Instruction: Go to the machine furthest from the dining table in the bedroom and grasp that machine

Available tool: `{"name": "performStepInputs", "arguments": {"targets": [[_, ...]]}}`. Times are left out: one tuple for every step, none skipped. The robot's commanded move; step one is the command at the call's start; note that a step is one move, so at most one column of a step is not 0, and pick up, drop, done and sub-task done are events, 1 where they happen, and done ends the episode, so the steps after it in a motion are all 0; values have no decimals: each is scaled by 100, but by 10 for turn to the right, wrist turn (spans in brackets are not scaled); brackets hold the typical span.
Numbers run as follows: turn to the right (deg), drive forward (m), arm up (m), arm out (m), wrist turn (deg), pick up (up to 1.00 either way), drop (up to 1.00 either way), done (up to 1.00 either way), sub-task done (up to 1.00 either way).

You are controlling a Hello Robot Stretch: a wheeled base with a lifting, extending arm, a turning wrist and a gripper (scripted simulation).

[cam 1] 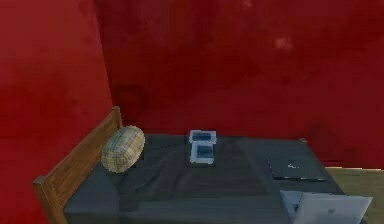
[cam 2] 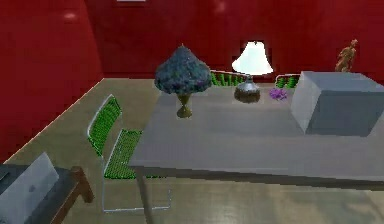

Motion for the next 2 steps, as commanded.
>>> {"name": "performStepInputs", "arguments": {"targets": [[30, 0, 0, 0, 0, 0, 0, 0, 0], [0, 20, 0, 0, 0, 0, 0, 0, 0]]}}
